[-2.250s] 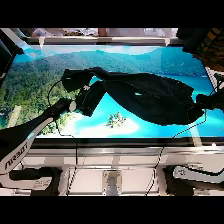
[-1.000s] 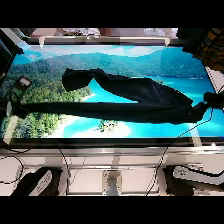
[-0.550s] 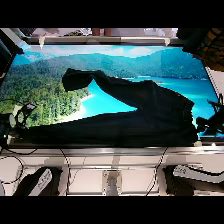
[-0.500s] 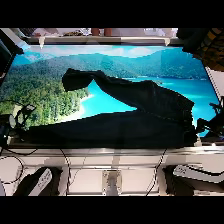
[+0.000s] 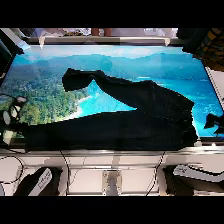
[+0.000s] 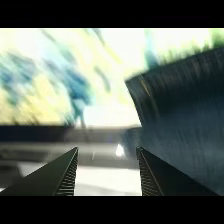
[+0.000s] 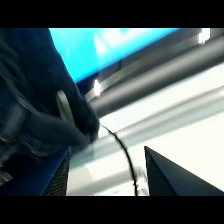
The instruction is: Fold the clothes and pants, and hang the long-sleeved shirts on hangers.
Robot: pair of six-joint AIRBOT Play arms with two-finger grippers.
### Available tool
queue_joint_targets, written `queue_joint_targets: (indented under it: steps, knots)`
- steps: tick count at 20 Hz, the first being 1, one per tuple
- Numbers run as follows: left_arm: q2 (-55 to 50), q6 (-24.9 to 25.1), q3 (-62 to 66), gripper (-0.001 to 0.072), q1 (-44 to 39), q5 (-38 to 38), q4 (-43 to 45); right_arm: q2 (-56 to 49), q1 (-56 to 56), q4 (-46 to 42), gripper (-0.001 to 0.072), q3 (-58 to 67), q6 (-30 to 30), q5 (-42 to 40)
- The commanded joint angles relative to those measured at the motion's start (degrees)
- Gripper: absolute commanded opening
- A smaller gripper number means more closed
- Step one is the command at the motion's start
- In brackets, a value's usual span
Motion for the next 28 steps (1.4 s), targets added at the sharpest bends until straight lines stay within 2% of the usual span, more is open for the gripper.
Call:
queue_joint_targets:
  steps: [1,2,3,4,5,6,8,10,12,15,19,26,27,28]
  knots:
    - [-2.32,-4.72,5.40,0.0422,0.04,3.93,-9.68,-0.02,-0.04,8.85,0.0498,7.39,0.50,-1.14]
    - [-4.09,-4.00,6.45,0.0422,-0.07,3.91,-15.93,-0.02,-0.02,13.11,0.0507,8.07,0.50,-2.32]
    - [-6.21,0.09,7.41,0.0422,-0.66,4.00,-25.68,-0.04,-0.02,18.43,0.0506,8.07,0.46,-3.74]
    - [-8.74,4.33,8.50,0.0388,-1.86,4.50,-35.08,-0.07,0.44,22.77,0.0506,7.89,0.28,-5.05]
    - [-11.43,6.40,9.79,0.0341,-3.74,5.68,-40.44,-0.11,1.75,24.87,0.0506,7.89,0.07,-6.34]
    - [-14.49,6.45,11.50,0.0341,-6.25,7.19,-42.51,-0.11,3.61,24.83,0.0506,7.89,0.02,-7.82]
    - [-22.21,4.09,17.29,0.0350,-12.46,9.11,-41.94,-0.20,8.15,23.69,0.0506,7.89,-0.09,-10.14]
    - [-30.56,-3.78,25.27,0.0371,-16.59,11.10,-37.92,-0.35,12.76,22.86,0.0506,7.91,-0.09,-12.11]
    - [-38.86,-12.00,34.40,0.0416,-18.73,10.05,-34.12,-0.52,16.48,22.25,0.0506,7.91,-0.04,-14.23]
    - [-48.43,-19.19,44.57,0.0415,-18.82,6.71,-33.83,-0.52,19.26,20.20,0.0506,7.91,0.00,-17.16]
    - [-54.42,-20.37,49.55,0.0416,-18.25,6.36,-33.86,-0.52,19.12,19.32,0.0506,7.89,0.13,-17.55]
    - [-58.77,-20.37,49.72,0.0415,-18.16,8.68,-33.86,-0.52,19.12,19.26,0.0506,7.91,0.17,-18.18]
    - [-58.88,-20.37,49.72,0.0400,-18.18,9.64,-33.88,-0.52,19.12,19.26,0.0506,7.91,0.17,-18.23]
    - [-58.88,-20.33,49.72,0.0305,-18.18,10.19,-33.88,-0.52,19.12,19.26,0.0506,7.89,0.20,-18.29]
